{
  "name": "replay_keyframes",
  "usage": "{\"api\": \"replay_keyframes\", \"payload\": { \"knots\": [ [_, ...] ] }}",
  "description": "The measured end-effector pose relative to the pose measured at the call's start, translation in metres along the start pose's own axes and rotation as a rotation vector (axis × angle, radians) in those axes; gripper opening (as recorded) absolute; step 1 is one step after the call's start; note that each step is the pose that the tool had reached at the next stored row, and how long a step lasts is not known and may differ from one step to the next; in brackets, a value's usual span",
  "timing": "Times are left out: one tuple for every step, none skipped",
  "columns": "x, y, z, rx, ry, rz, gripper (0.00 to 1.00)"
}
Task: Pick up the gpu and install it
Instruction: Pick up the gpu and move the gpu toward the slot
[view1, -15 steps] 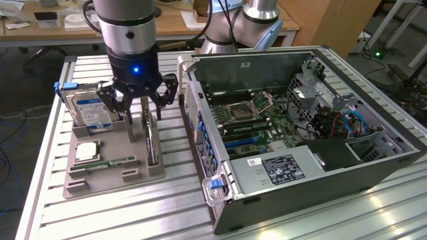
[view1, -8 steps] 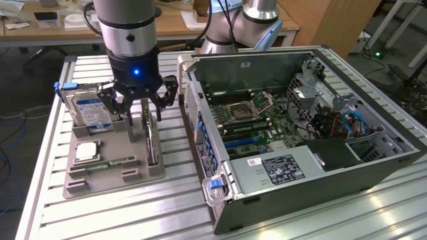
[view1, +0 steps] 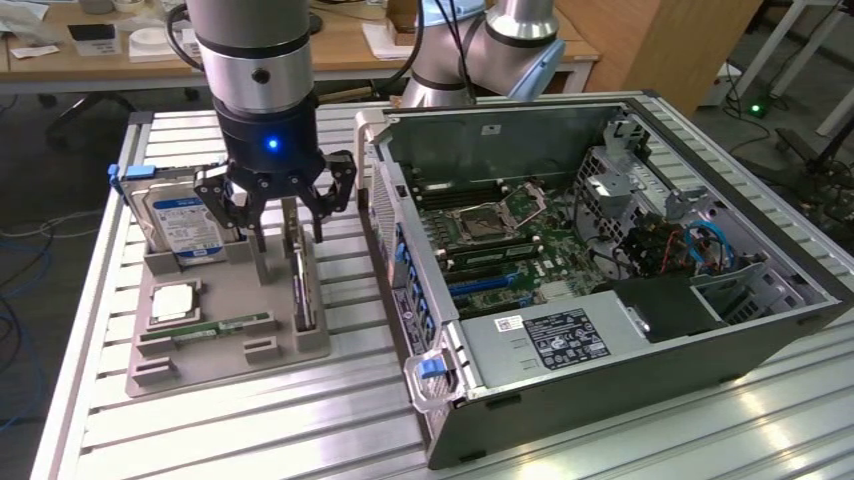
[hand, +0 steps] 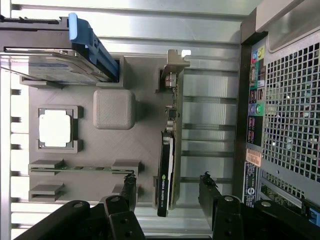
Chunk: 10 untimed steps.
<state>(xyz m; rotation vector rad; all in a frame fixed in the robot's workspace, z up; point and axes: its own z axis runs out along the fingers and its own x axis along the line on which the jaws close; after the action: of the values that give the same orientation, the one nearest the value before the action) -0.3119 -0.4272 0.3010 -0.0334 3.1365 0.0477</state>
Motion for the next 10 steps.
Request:
{"api": "replay_keyframes", "payload": {
  "knots": [
    [0.0000, 0.0000, 0.0000, 0.0001, 0.0000, 0.000, 0.62],
    [0.0000, 0.0000, 0.0000, 0.0001, 0.0000, 0.000, 0.62],
    [0.0000, 0.0000, 0.0002, 0.0001, 0.0000, 0.000, 0.62],
    [0.0000, 0.0000, 0.0004, 0.0000, 0.0000, 0.000, 0.62],
    [0.0000, 0.0000, 0.0007, 0.0000, -0.0001, 0.000, 0.62],
    [0.0000, 0.0000, 0.0010, 0.0000, -0.0001, 0.000, 0.62],
    [0.0000, 0.0000, 0.0013, 0.0000, -0.0001, 0.000, 0.62],
    [0.0000, -0.0001, 0.0020, -0.0001, -0.0003, 0.000, 0.62],
    [0.0000, -0.0001, 0.0026, 0.0000, -0.0001, 0.000, 0.62],
    [0.0000, -0.0001, 0.0038, 0.0000, 0.0000, 0.000, 0.62]
  ]
}}
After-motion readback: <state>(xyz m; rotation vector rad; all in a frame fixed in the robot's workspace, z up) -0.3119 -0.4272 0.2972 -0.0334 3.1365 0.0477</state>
